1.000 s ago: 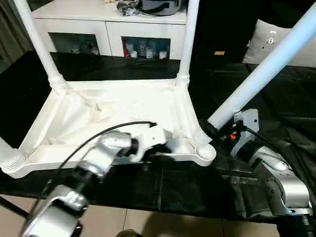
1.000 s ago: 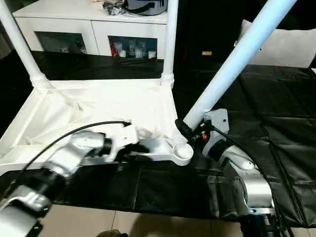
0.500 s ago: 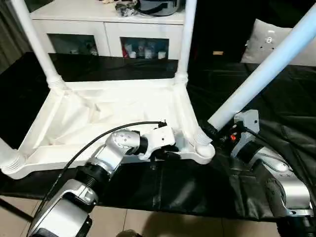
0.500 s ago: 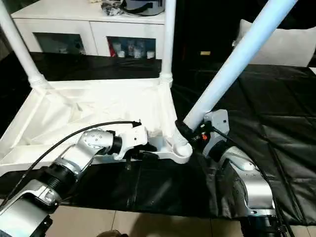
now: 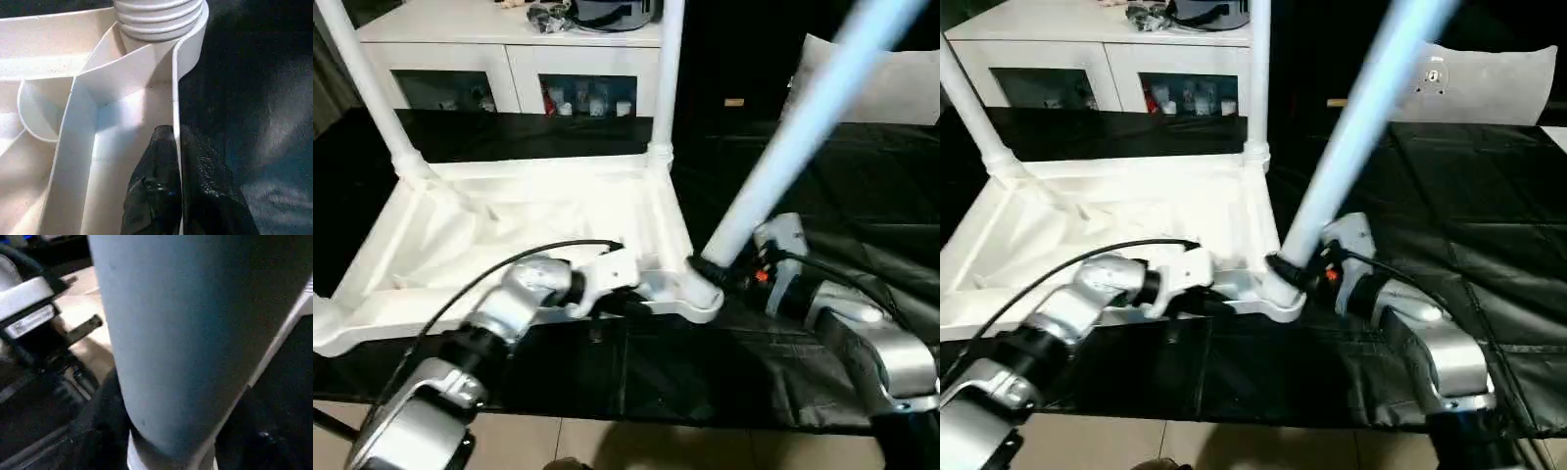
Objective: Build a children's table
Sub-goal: Insert table leg to table base
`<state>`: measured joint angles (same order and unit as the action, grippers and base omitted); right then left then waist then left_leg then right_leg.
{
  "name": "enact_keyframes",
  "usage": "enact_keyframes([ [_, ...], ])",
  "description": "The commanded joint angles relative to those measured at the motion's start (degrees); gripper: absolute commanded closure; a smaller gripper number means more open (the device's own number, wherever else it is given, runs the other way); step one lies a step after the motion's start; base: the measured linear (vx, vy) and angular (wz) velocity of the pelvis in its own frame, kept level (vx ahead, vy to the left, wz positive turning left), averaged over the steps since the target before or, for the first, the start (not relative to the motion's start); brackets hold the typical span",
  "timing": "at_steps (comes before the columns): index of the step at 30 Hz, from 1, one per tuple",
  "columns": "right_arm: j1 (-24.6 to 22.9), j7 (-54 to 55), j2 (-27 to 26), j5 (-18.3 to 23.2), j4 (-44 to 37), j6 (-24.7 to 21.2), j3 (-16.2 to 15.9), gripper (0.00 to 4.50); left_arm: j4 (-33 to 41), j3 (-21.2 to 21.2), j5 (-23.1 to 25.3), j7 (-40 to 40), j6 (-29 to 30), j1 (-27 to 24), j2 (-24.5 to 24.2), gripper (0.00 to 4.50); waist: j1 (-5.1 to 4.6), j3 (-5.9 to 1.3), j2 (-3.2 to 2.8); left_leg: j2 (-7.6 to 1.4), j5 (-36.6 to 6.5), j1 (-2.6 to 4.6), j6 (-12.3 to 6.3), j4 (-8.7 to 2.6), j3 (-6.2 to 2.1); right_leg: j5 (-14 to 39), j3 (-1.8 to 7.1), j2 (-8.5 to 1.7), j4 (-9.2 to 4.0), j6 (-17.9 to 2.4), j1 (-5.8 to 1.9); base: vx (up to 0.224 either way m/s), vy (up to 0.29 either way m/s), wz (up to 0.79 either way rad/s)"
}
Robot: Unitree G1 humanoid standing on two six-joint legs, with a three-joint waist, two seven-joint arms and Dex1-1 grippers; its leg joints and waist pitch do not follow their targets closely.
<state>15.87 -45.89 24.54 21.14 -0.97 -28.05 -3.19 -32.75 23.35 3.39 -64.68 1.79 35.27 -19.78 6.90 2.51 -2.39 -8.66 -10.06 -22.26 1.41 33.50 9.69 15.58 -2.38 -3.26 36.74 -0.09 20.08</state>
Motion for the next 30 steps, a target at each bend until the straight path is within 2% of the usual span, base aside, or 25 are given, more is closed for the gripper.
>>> enact_keyframes([
  [1,0.87,-3.02,1.19,-0.07,1.07,-2.13,-2.43,2.62,1.04,-1.52,0.25,-0.08,0.8,-1.03,-1.93,4.5,0.7,-3.17,0.51,-5.2,-7.72,1.13,-3.49,-3.67,-2.18,-5.97,2.69,-6.6,-4.39,-13.84,-1.53,0.0,0.0,0.0],
  [2,1.06,-3.19,1.32,-0.21,1.22,-2.15,-2.61,2.62,1.06,-1.55,0.23,-0.06,0.77,-1.08,-1.96,4.5,0.62,-3.1,0.48,-5.18,-7.59,1.05,-3.58,-3.68,-2.16,-6.03,2.67,-6.53,-4.37,-13.94,-1.52,0.0,0.0,0.0],
  [3,2.15,-3.92,2.01,-1.03,2.19,-2.27,-3.52,2.62,1.3,-1.71,-0.08,-0.11,0.86,-1.36,-2.06,4.5,0.61,-3.15,0.9,-5.14,-7.26,1.03,-3.76,-3.62,-2.1,-6.2,2.61,-6.59,-4.28,-14.25,-1.58,0.0,0.0,0.0],
  [5,3.78,-4.49,2.76,-1.83,3.6,-3.2,-4.56,2.62,2.11,-1.77,-0.69,-0.52,1.19,-1.81,-2.28,4.5,0.58,-3.06,0.76,-5.07,-6.93,1.06,-3.91,-3.59,-2.02,-5.54,2.57,-6.52,-4.35,-14.44,-1.49,0.0,0.0,0.0],
  [9,5.82,-6.66,3.94,-2.72,5.61,-4.58,-6.6,2.62,3.29,-2.16,-1.56,-1.2,1.52,-2.11,-2.46,4.5,0.3,-3.09,1.13,-4.98,-6.39,0.97,-4.17,-3.49,-1.94,-5.33,2.6,-6.54,-4.27,-14.61,-1.65,0.0,0.0,0.0],
  [12,6.38,-7.41,4.23,-3.31,6.48,-4.9,-7.47,2.62,3.5,-2.16,-1.62,-1.43,1.56,-2.11,-2.59,4.5,0.4,-3.14,0.95,-5.03,-5.52,0.99,-4.5,-3.36,-1.9,-5.95,2.6,-6.52,-4.18,-14.61,-1.59,0.0,0.0,0.0],
  [14,7.03,-7.92,4.2,-3.56,7.67,-5.21,-8.26,2.62,3.51,-2.02,-1.53,-1.73,1.32,-2.07,-2.76,4.5,0.33,-3.18,1.04,-4.98,-5.45,0.93,-4.6,-3.35,-1.9,-6.42,2.54,-6.47,-4.12,-14.71,-1.66,0.0,0.0,0.0],
  [18,8.01,-8.63,3.64,-3.83,10.35,-4.58,-8.87,2.62,3.56,-1.58,-1.36,-2.02,1.15,-1.92,-2.98,4.5,0.33,-3.15,0.92,-5.06,-6.33,1.03,-4.21,-3.38,-1.9,-5.43,2.56,-6.49,-4.2,-15.12,-1.61,0.0,0.0,0.0],
  [25,7.84,-9.42,1.13,-0.86,13.93,-3.12,-5.41,2.62,4.05,-1.9,-1.87,-1.85,2.06,-2.07,-2.65,4.5,0.37,-3.3,0.91,-5.06,-6.22,1.05,-4.08,-3.31,-1.87,-6.55,2.5,-6.51,-4.04,-15.83,-1.67,0.0,0.0,0.0],
  [28,5.64,-9.11,-0.36,2.11,16.16,-2.47,-1.6,2.62,4.17,-1.87,-2.19,-2.14,2.83,-2.4,-2.54,4.5,0.49,-3.36,0.98,-5.03,-5.55,0.98,-4.64,-3.21,-1.81,-8.07,2.49,-6.59,-3.95,-15.98,-1.7,0.0,0.0,0.0],
  [30,4.26,-8.74,-0.53,1.88,17.16,-0.96,-0.85,2.62,4.18,-1.92,-2.27,-2.07,3.02,-2.57,-2.47,4.5,0.7,-3.39,0.95,-5.05,-5.45,0.94,-4.91,-3.18,-1.81,-8.29,2.38,-6.51,-3.9,-15.89,-1.67,0.0,0.0,0.0],
])
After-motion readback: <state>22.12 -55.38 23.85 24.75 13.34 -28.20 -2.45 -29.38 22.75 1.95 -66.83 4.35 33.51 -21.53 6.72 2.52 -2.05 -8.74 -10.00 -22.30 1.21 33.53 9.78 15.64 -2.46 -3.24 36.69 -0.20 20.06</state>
